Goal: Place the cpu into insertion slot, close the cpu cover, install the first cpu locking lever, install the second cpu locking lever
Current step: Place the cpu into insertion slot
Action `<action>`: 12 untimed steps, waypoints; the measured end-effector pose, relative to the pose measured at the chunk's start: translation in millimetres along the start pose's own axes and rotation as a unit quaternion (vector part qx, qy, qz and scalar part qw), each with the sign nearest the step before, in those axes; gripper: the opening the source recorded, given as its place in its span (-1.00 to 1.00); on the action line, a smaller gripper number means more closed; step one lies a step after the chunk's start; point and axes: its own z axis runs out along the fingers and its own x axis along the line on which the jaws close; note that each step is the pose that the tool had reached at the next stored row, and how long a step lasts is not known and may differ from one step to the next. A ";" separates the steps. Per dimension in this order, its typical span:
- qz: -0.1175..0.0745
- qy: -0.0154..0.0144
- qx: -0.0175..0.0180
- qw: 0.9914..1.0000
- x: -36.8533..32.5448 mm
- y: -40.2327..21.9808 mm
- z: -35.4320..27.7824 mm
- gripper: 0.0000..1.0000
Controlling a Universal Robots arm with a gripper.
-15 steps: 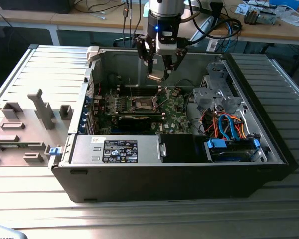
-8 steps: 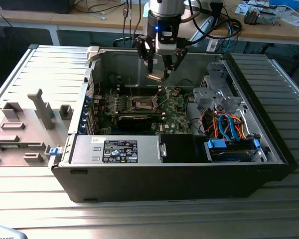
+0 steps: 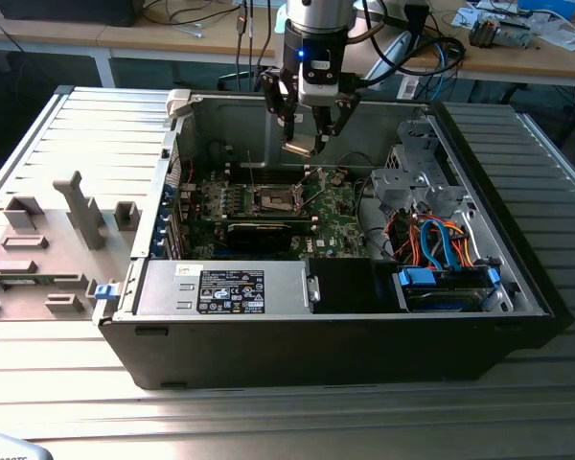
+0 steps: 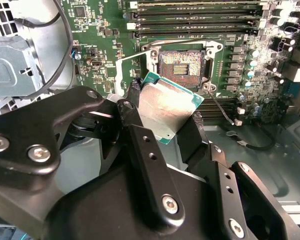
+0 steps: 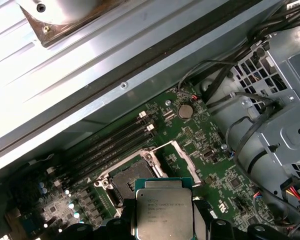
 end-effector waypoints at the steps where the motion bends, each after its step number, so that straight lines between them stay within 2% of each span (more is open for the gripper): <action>1: 0.001 0.000 0.000 1.000 0.0 0.0 0.0 0.08; 6: 0.005 0.000 0.000 1.000 0.0 0.0 0.0 0.08; 9: 0.017 0.000 0.000 1.000 0.0 0.0 0.0 0.08; 12: 0.019 0.000 0.000 1.000 0.0 0.0 0.0 0.08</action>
